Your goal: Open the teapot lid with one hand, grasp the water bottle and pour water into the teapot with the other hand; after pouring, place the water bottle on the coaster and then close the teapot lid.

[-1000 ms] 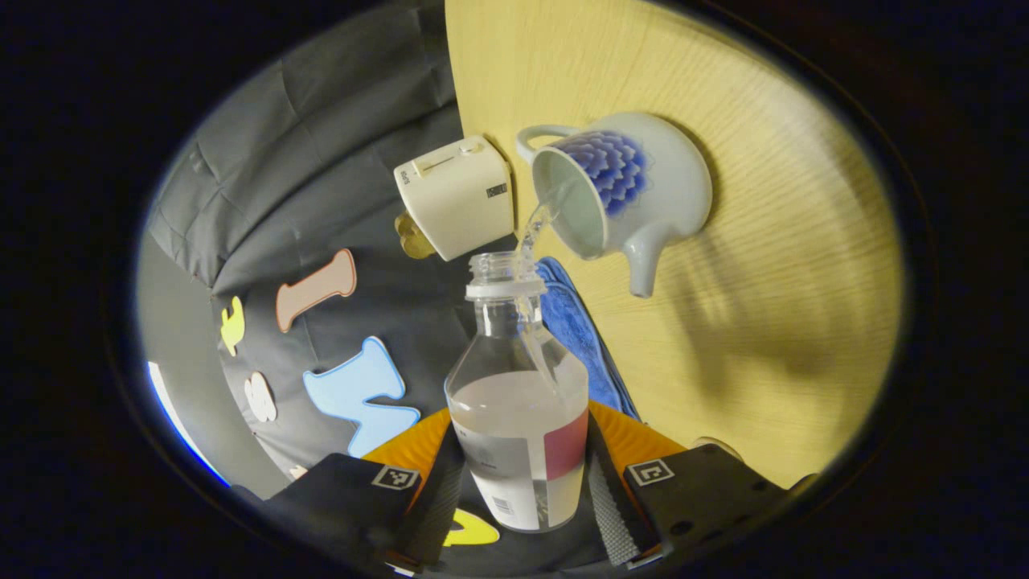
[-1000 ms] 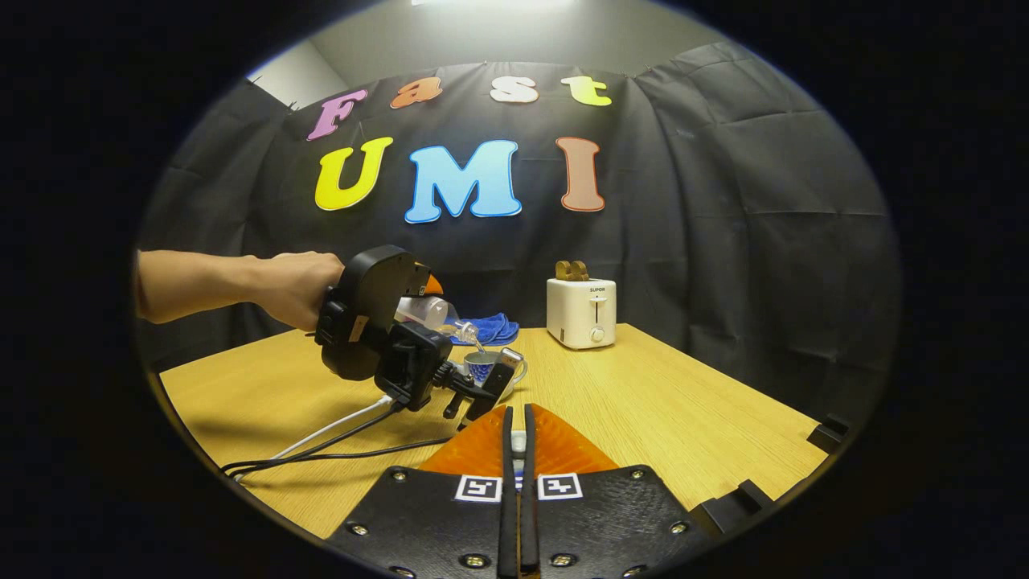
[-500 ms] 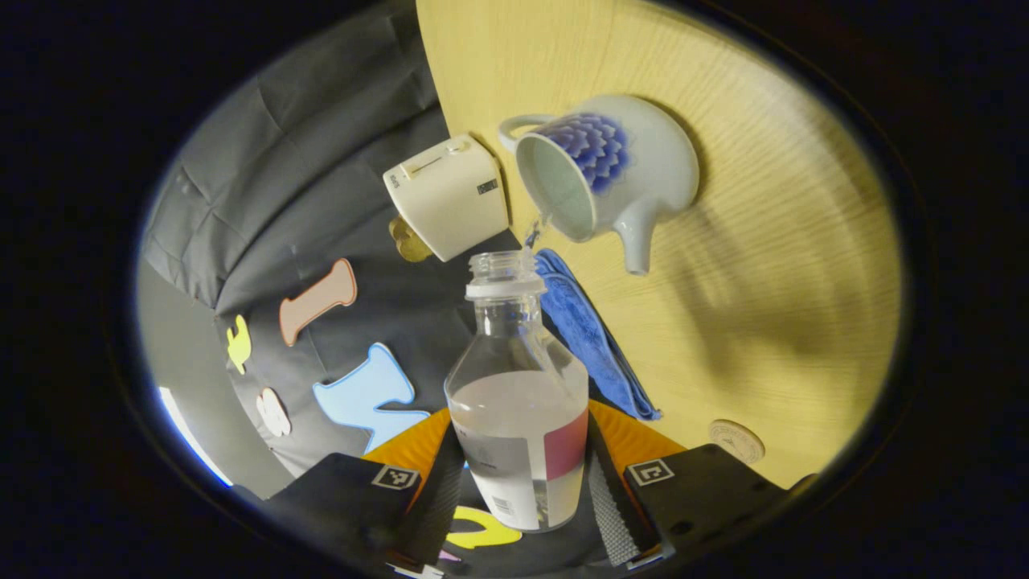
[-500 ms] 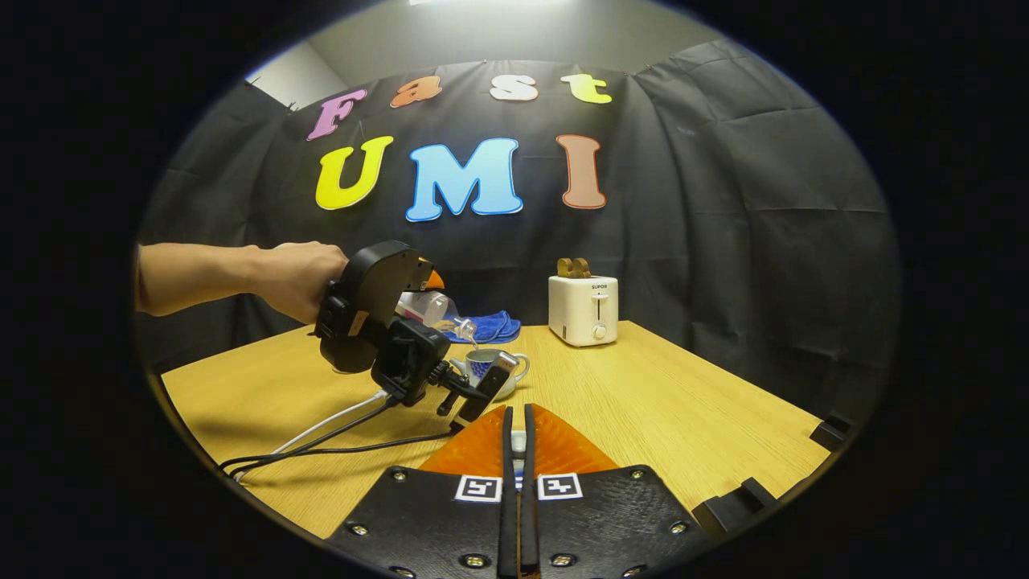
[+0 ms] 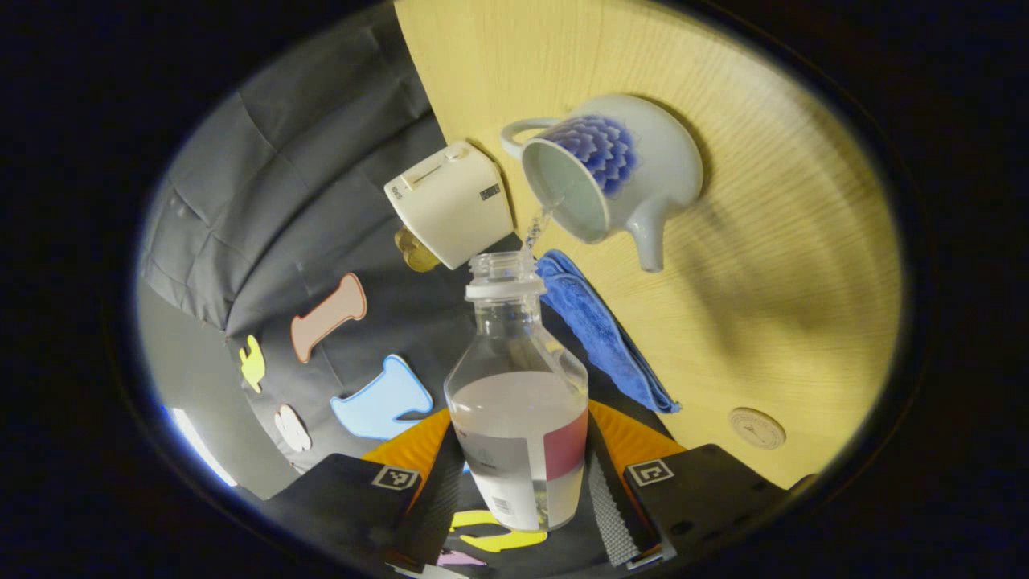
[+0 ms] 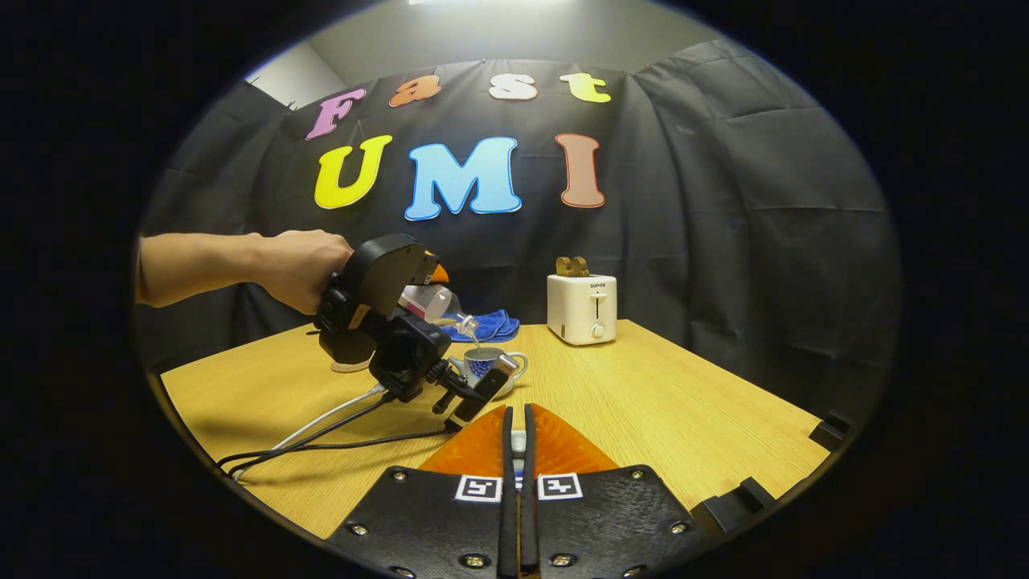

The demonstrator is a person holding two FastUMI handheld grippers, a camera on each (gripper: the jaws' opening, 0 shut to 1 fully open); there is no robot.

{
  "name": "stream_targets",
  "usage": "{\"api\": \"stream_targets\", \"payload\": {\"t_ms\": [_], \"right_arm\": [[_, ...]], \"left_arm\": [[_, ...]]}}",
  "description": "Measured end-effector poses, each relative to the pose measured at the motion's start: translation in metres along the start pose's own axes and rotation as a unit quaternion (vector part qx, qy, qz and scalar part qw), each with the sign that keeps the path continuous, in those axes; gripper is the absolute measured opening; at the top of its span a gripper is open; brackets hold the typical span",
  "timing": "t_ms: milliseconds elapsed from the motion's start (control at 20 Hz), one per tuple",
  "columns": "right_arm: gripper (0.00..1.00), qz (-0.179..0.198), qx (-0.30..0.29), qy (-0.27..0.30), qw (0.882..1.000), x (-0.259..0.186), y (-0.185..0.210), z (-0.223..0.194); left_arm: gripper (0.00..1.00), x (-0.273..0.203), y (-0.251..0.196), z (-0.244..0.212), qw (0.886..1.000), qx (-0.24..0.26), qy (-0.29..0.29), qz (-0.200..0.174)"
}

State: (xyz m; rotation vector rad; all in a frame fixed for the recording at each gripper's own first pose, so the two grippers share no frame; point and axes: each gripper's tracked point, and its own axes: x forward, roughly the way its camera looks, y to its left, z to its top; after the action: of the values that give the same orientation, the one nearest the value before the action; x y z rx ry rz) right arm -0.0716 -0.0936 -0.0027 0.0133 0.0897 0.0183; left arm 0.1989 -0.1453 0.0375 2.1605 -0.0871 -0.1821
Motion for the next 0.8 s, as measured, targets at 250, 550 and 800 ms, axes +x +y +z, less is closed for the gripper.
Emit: {"api": "stream_targets", "payload": {"t_ms": [250, 550, 800], "right_arm": [[0.02, 0.003, 0.004, 0.002, 1.000, -0.001, 0.001, 0.001], [0.02, 0.000, 0.003, 0.004, 1.000, -0.002, -0.003, -0.001], [0.02, -0.001, 0.005, 0.004, 1.000, -0.002, -0.003, -0.002]], "left_arm": [[0.86, -0.003, 0.009, 0.002, 1.000, 0.012, -0.006, 0.004], [0.87, -0.001, 0.015, 0.003, 0.999, 0.047, -0.012, 0.002], [0.86, 0.000, 0.019, 0.002, 0.998, 0.057, -0.010, 0.005]]}}
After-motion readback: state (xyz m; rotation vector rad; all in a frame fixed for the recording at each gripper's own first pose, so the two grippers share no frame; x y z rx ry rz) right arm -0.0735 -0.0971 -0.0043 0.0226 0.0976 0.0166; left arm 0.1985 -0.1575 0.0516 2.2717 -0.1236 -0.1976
